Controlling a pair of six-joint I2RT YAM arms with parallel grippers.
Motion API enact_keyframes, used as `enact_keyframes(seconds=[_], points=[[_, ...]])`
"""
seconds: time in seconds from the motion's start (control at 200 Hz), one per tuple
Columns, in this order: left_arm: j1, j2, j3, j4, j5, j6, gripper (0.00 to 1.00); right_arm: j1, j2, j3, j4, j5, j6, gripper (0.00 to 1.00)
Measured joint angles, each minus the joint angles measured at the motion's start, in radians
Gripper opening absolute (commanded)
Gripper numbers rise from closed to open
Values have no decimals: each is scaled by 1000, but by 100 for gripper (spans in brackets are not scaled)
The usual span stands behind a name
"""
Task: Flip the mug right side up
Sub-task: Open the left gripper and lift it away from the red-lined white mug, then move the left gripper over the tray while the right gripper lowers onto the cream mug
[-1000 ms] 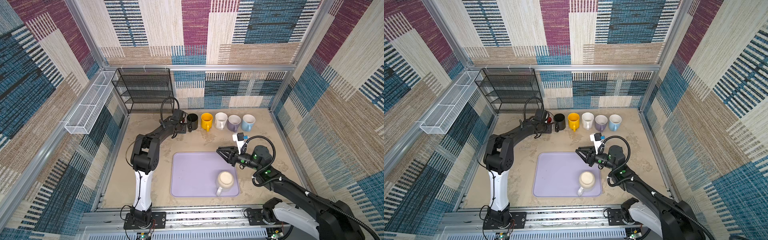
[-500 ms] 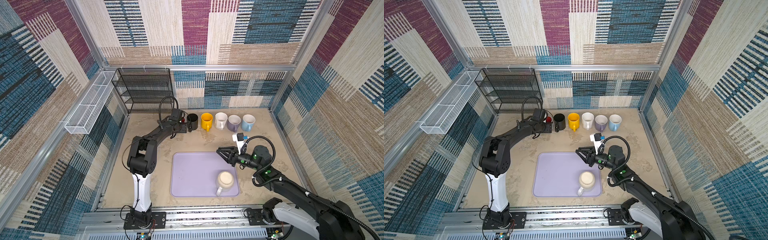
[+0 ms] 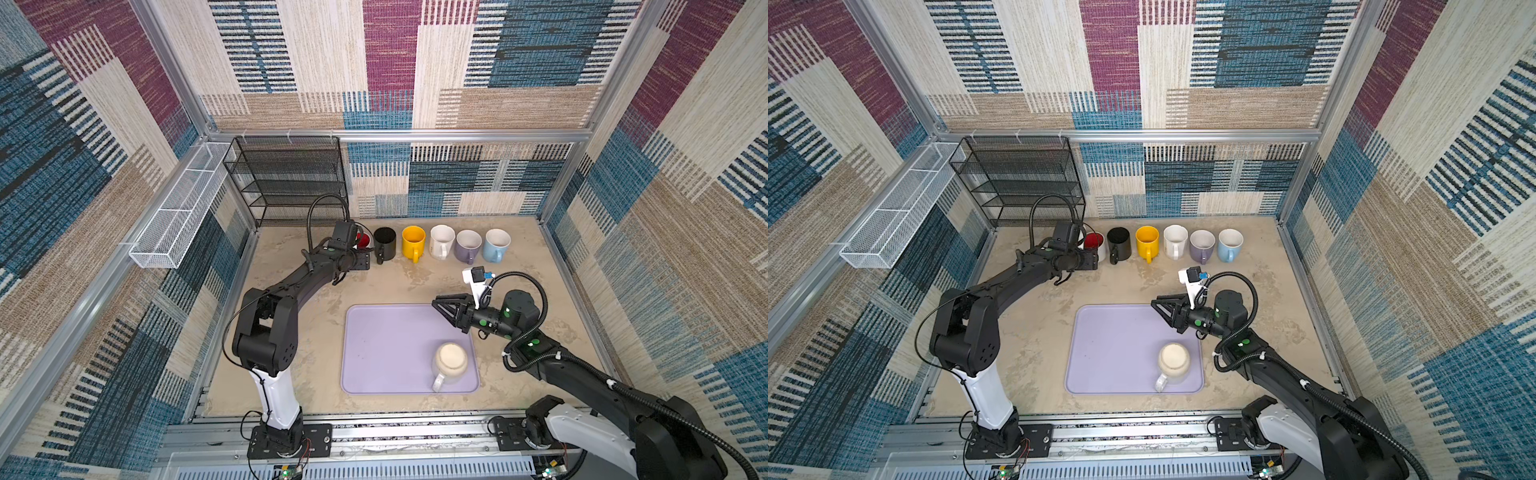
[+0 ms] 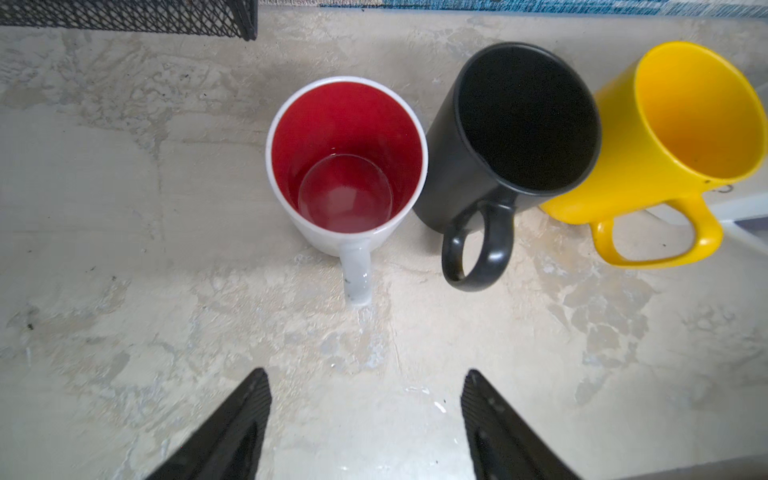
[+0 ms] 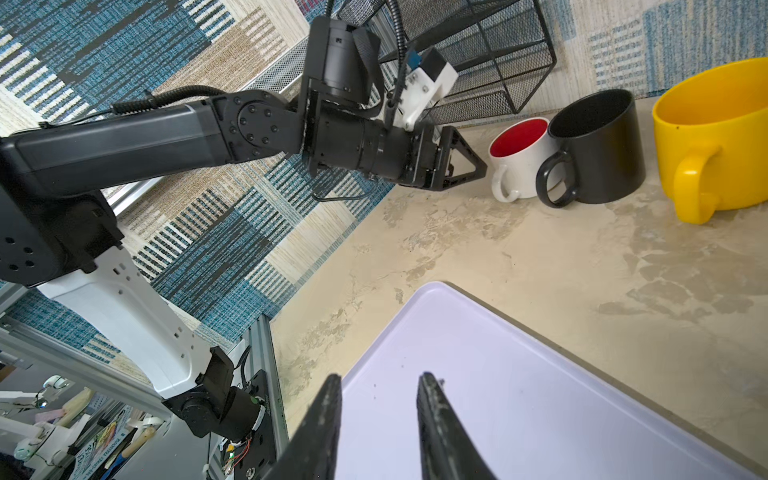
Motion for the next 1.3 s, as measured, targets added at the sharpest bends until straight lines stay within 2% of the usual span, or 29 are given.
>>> enact_keyframes(seconds=[0.501, 0.892, 1.297], points=[[-40, -250, -153, 19, 33, 11, 75, 0, 61, 16, 27, 0, 12, 33], [-135, -446, -388, 12, 83, -5, 73, 0, 109, 40, 21, 0, 10, 33], [-235, -554, -536, 27, 130, -22, 74, 0, 77, 82, -249, 129, -80, 35]])
